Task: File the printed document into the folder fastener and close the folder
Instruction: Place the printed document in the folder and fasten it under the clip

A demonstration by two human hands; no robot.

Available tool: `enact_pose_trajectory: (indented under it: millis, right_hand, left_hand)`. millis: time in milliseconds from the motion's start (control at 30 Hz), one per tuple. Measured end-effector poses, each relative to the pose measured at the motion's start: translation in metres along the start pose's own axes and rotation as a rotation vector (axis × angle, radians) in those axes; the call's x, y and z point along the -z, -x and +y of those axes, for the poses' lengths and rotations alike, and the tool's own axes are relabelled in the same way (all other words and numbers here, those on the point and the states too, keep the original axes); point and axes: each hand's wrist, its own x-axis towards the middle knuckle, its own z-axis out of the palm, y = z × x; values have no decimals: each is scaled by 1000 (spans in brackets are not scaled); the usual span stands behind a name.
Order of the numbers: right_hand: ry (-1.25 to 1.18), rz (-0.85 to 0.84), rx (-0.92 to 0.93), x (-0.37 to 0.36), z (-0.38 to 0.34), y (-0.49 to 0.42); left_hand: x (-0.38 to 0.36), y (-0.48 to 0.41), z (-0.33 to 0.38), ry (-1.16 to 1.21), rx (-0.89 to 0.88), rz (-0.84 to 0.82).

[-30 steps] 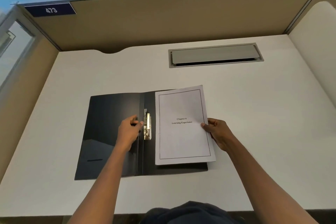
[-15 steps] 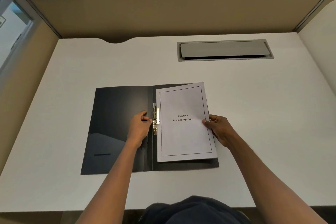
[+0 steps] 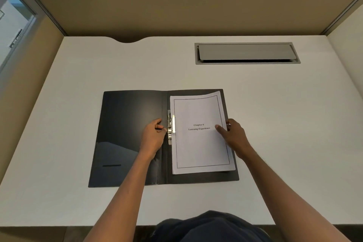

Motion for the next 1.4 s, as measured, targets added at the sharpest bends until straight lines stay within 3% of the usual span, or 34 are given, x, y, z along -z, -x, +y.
enact_pose_trajectory:
  millis: [100,200,333,533,733,967,1067,1133,1200,1300,1400]
  right_hand:
    - [249,66,56,-4,-4,3]
    - [288,77,54,-7,-10,9]
    - [325,96,65,-12,-16,17]
    - [404,90,42,-16,-15,22]
    - [409,87,44,-14,-9,18]
    - [323,58,35,-8,-9,22]
    - [390,144,126,-7,-17,40]
    - [251,152,155,-13,-23,64]
    - [-87,55,-59,-25,-27,94]
    - [-734,-139,-634,-34,-27,127]
    - [-930,-123,-881,-37,-15,141]
  left_hand:
    - [0,-4,10,-89,-53,89]
    - [-3,-12,27,-222,-227,184]
    - [-12,-30,59,-340,-431,106]
    - [-38,-64,93,-614,-600,-32]
    - [-65,-86,105,-792,-639,-125]
    - [-75,-90,97,-856,-644,-121]
    - [-72,-93,100,-867,-653,-109]
    - [-72,-96,103,-870,-665,-113]
    - [-73,-95,106,-877,-683,-123]
    - [-75,-94,110,-889,-705,-165]
    - [-75,-95,111,-887,-722,-195]
